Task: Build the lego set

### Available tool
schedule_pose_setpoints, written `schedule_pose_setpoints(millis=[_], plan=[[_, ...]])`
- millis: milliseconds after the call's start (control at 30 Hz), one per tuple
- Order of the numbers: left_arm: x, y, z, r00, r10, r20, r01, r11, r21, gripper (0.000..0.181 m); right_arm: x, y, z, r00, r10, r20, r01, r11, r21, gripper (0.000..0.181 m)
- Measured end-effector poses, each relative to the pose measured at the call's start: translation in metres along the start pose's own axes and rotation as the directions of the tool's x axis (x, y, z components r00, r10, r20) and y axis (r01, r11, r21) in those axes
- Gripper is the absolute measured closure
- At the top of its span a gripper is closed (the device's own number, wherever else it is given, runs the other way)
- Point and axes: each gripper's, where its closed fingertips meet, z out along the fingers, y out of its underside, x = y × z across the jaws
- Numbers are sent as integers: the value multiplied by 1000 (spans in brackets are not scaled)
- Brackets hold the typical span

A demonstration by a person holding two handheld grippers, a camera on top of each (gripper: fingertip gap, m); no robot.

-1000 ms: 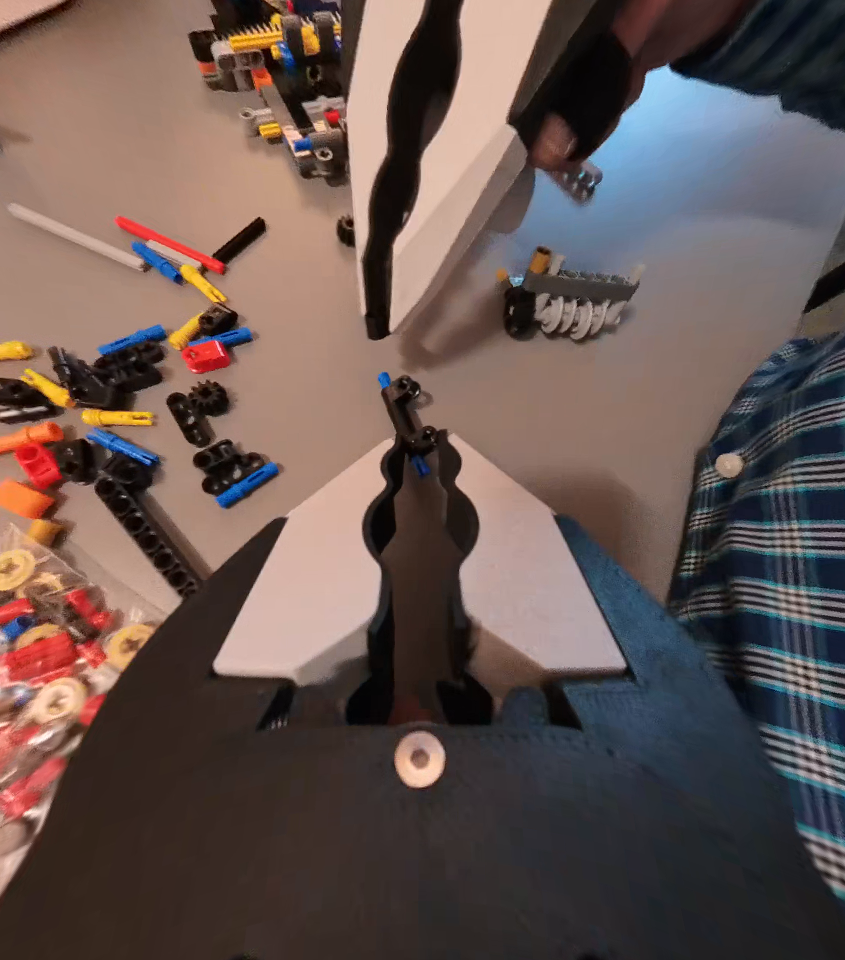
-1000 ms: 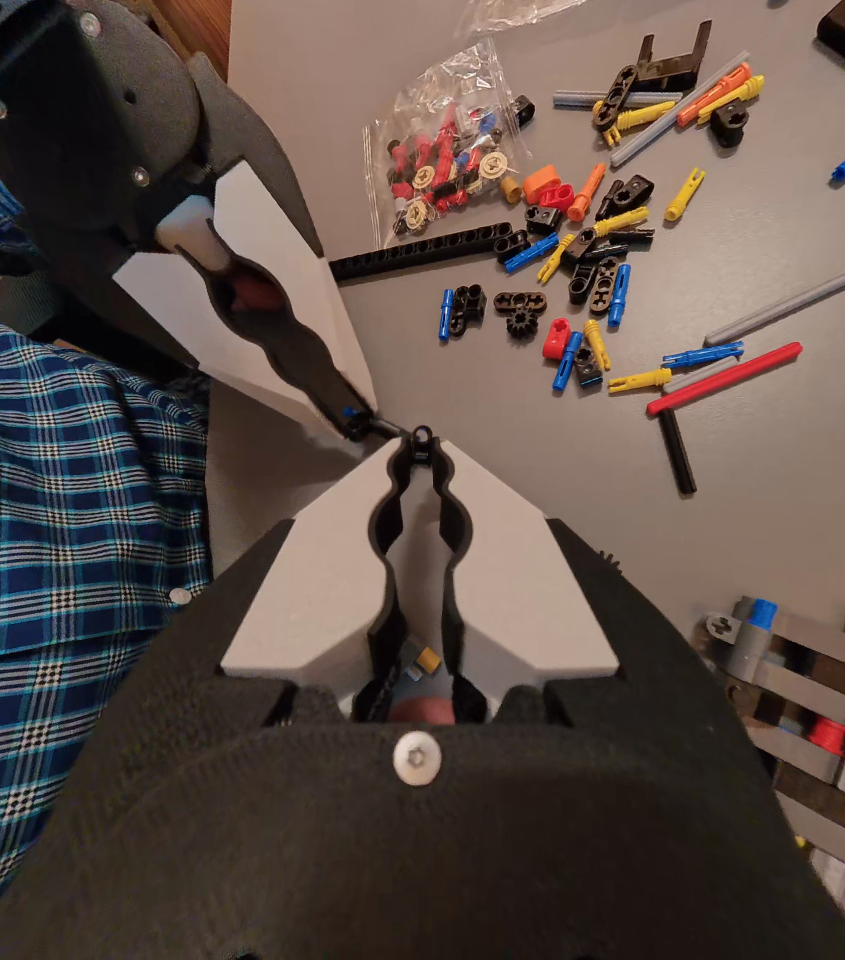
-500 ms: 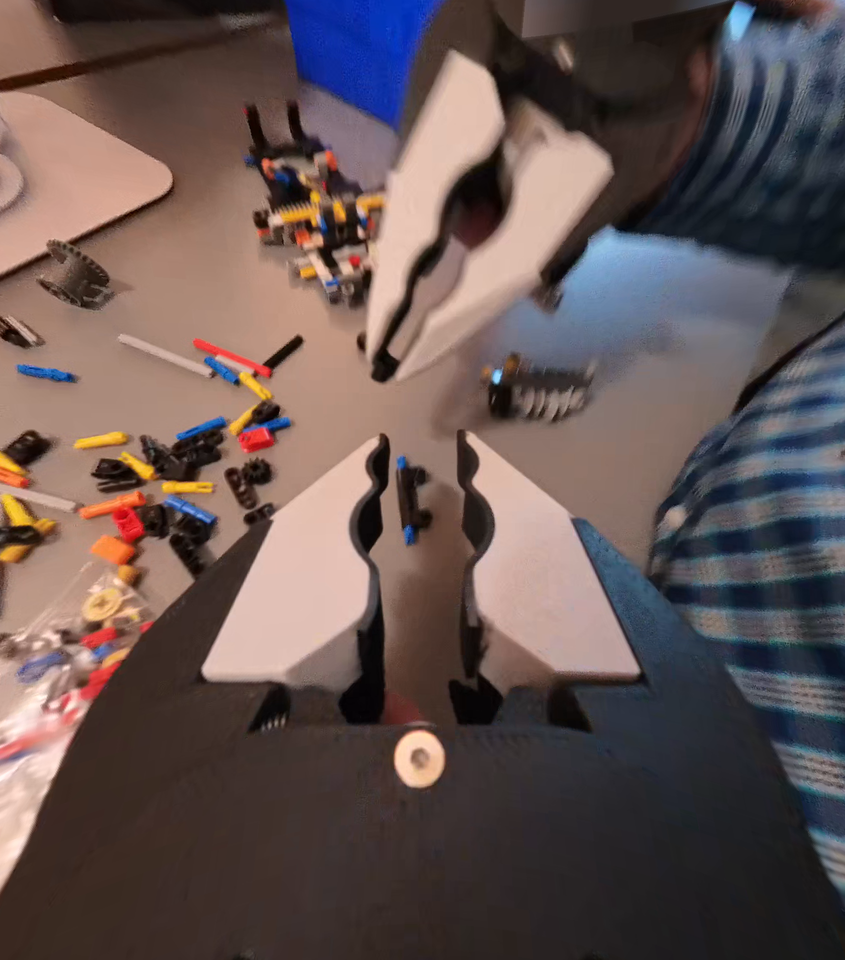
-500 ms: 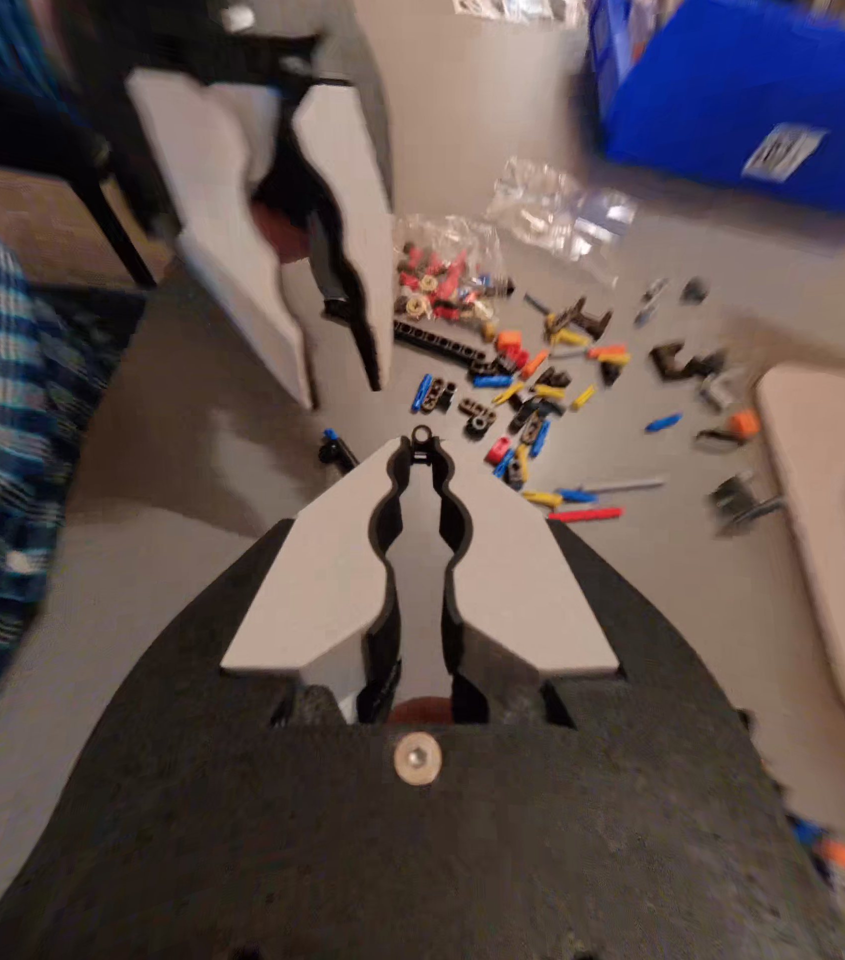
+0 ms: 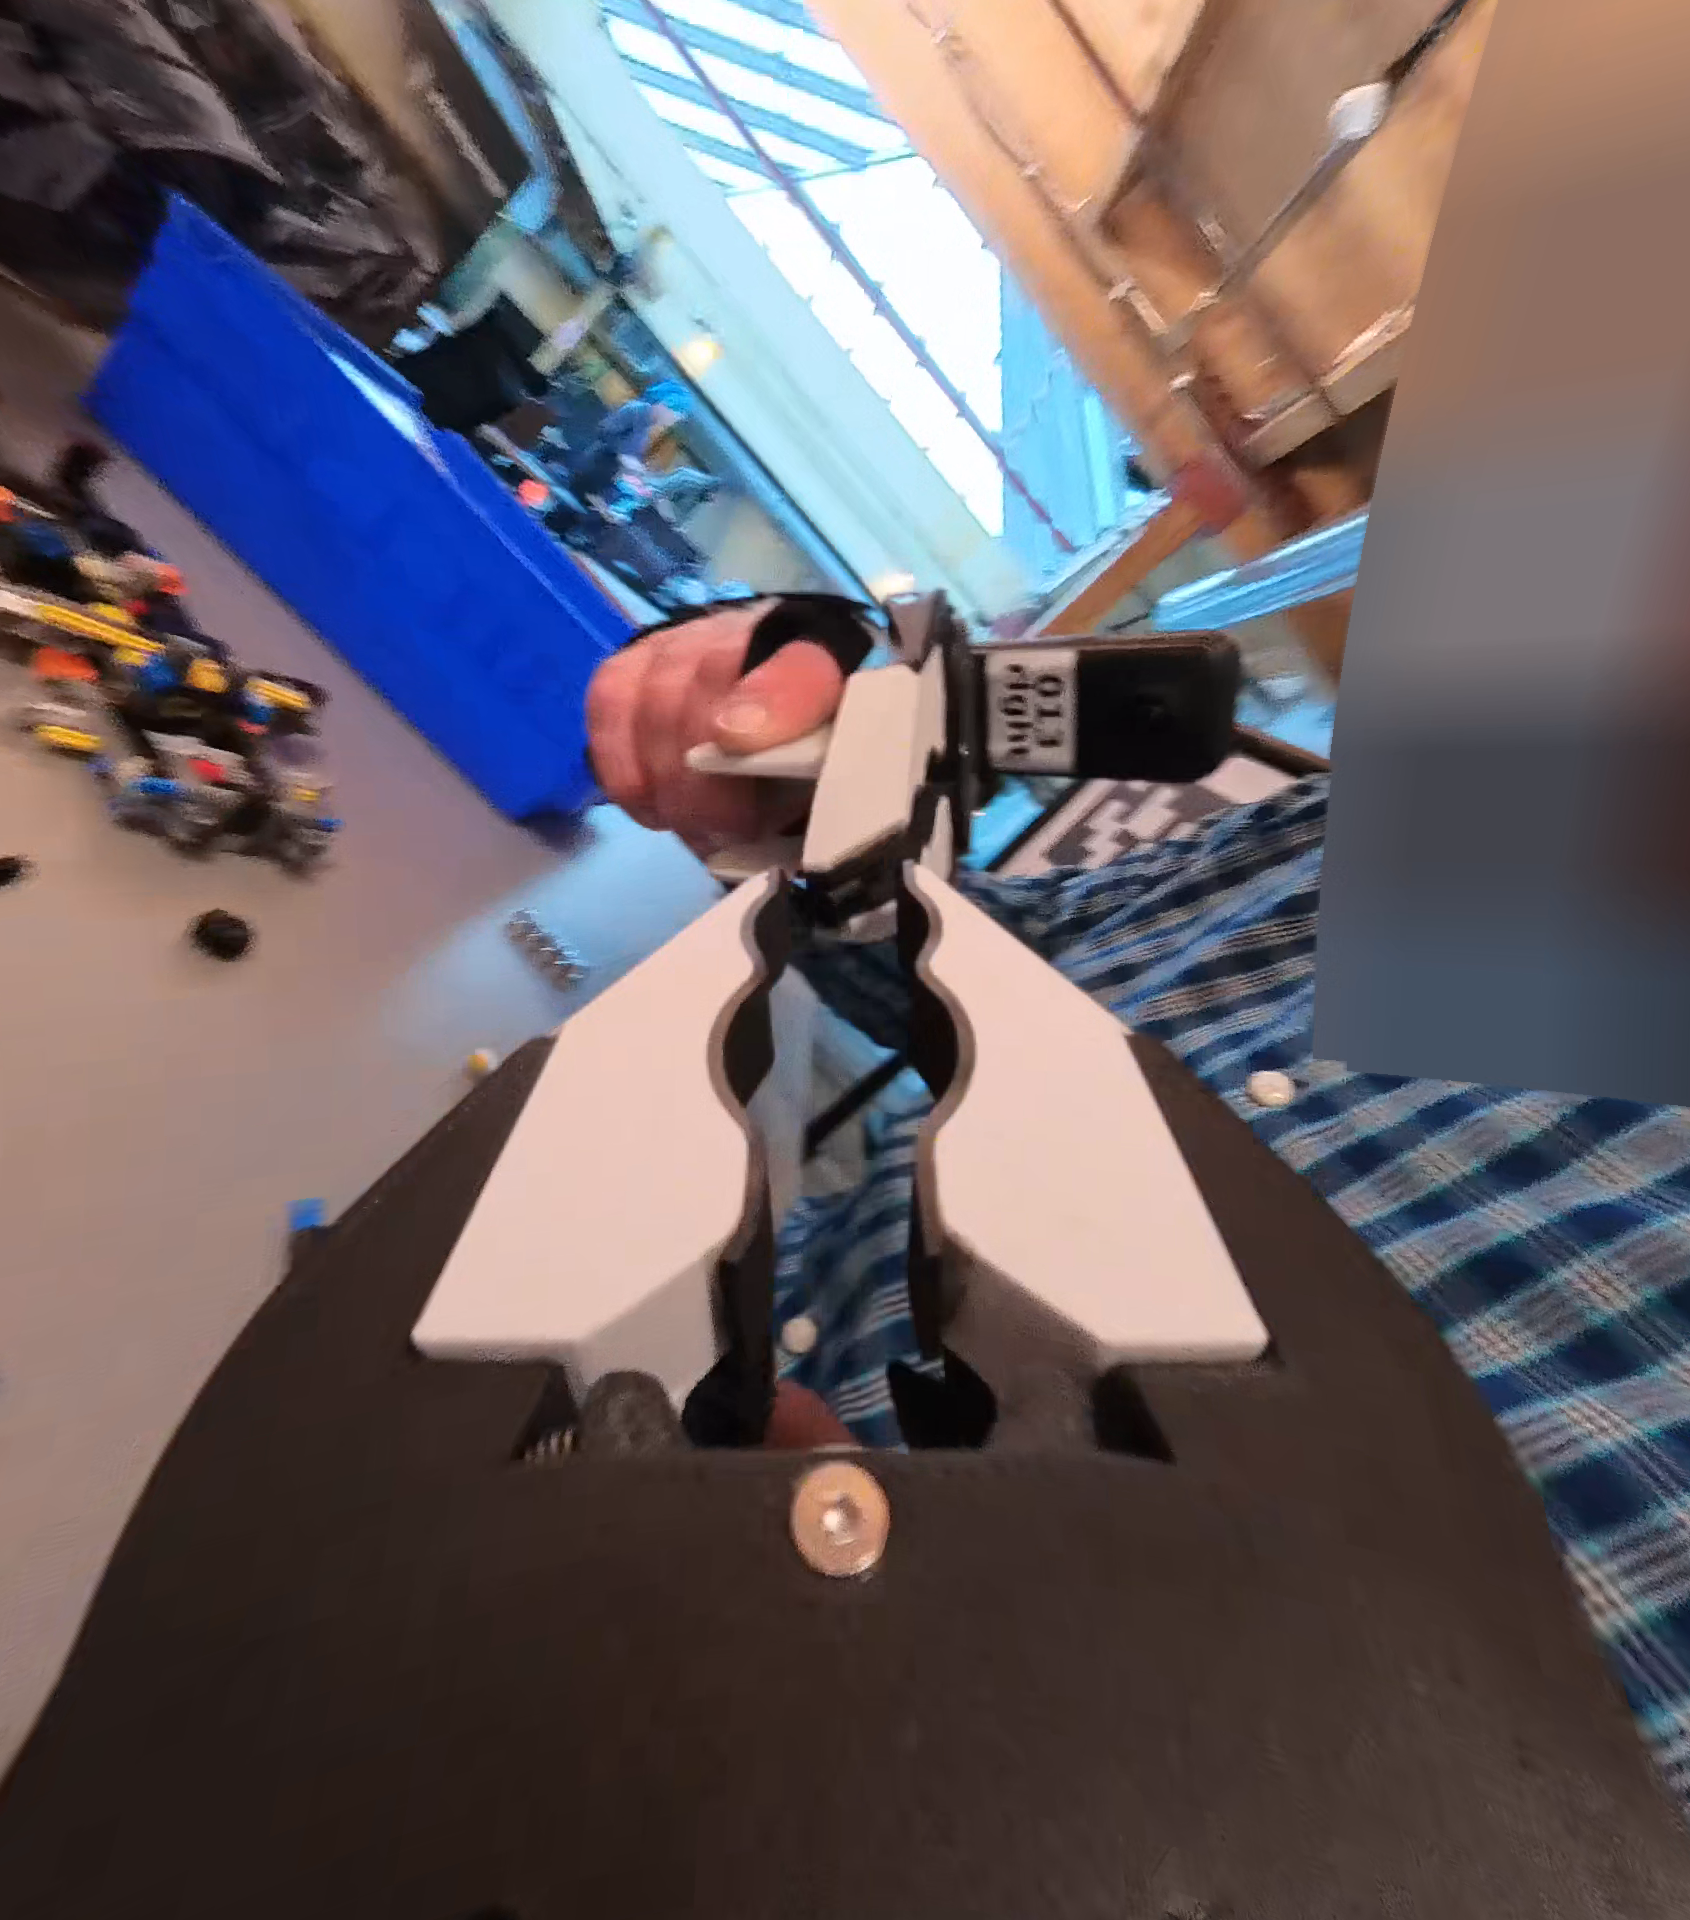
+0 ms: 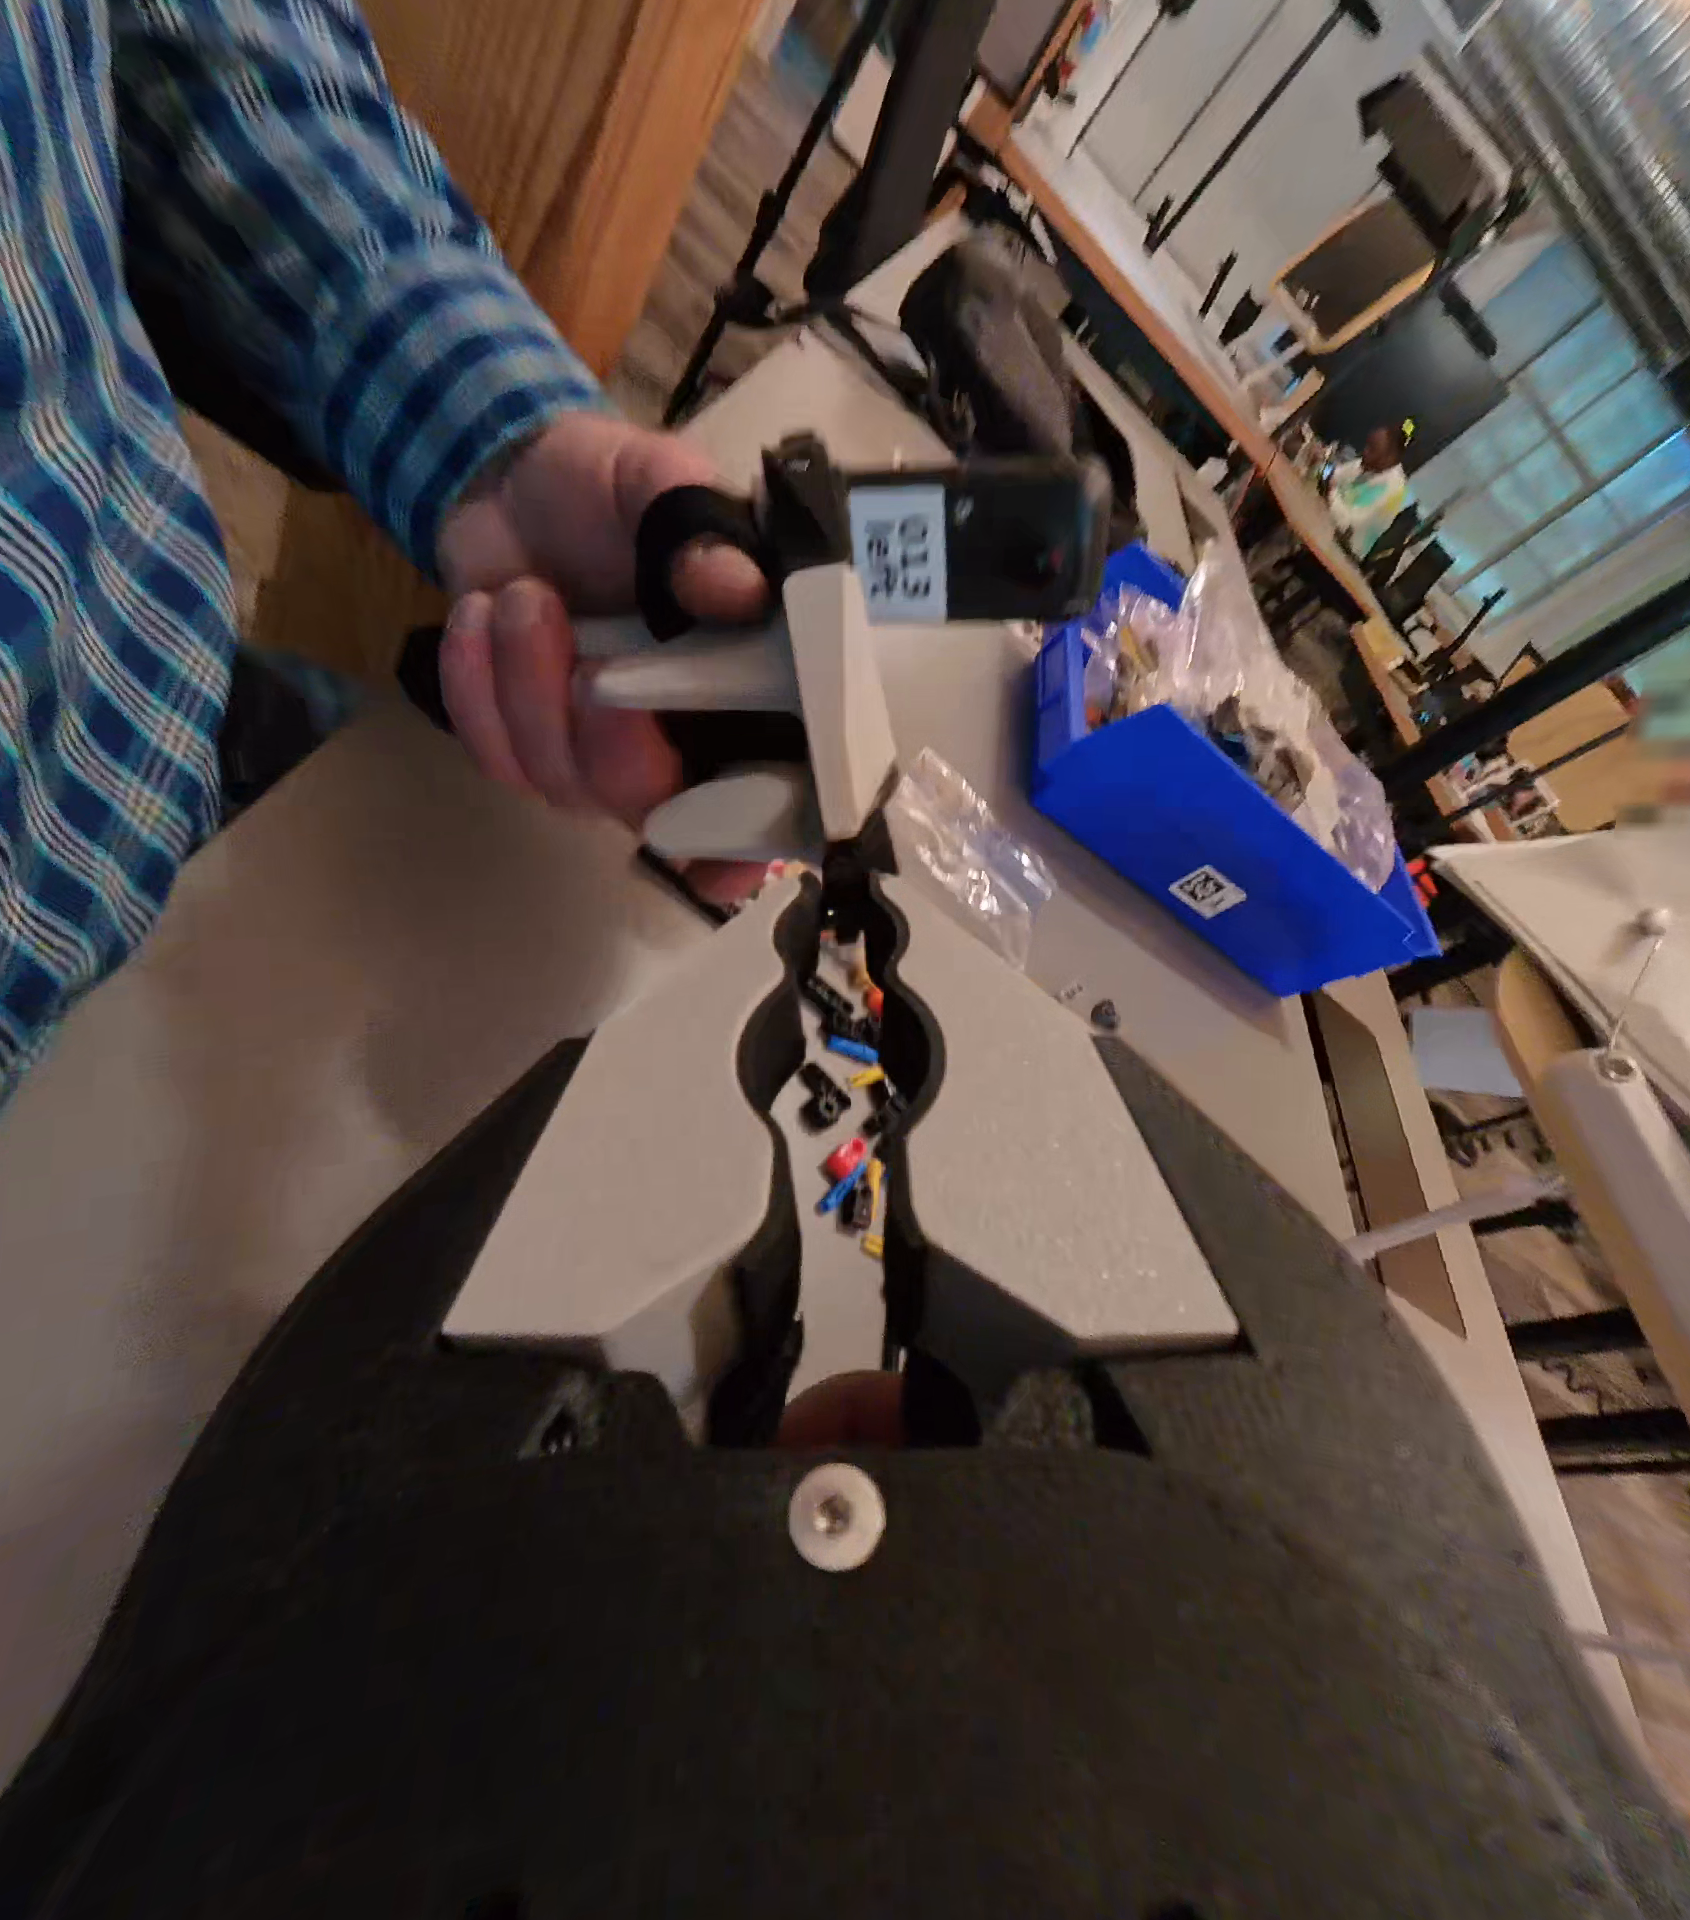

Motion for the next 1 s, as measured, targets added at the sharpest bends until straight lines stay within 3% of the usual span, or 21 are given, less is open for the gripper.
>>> schedule_pose_setpoints(millis=[200, 333, 400, 467, 500, 567, 667, 700, 833, 1000], plan=[[13, 1, 5, 997, 9, -80, -7, 1000, 26, 170, 2, -15, -5, 1000, 18, 0, -18, 997, 73, 177], [6, -2, 3, 989, 145, 37, -146, 989, 32, 170, 5, -6, -5, 999, 42, -21, -41, 999, 24, 170], [-1, -8, -1, 943, 290, 161, -295, 955, 9, 170, 7, 8, -7, 986, 165, 0, -164, 985, -43, 168], [-10, -11, -3, 813, 500, 298, -496, 863, -95, 170, 20, 13, -13, 913, 408, -20, -408, 913, -24, 175], [-13, -10, -3, 721, 606, 337, -587, 792, -169, 170, 22, 9, -16, 830, 556, 35, -557, 831, 12, 175], [-15, -16, -4, 497, 772, 397, -733, 618, -283, 170, 17, 13, -13, 629, 767, 125, -770, 637, -38, 167], [-15, -20, 0, 171, 903, 394, -830, 348, -437, 170, 16, 19, -8, 405, 898, 168, -906, 419, -56, 164], [-14, -22, 0, 103, 915, 391, -841, 290, -456, 170, 17, 17, -8, 343, 917, 202, -933, 358, -45, 165], [-14, -20, 0, -49, 940, 339, -846, 141, -514, 170, 22, 9, -12, 213, 930, 301, -974, 225, -5, 162], [-30, -16, -1, -250, 927, 279, -762, -10, -647, 170, 14, 14, -4, 239, 939, 247, -965, 259, -52, 160]])
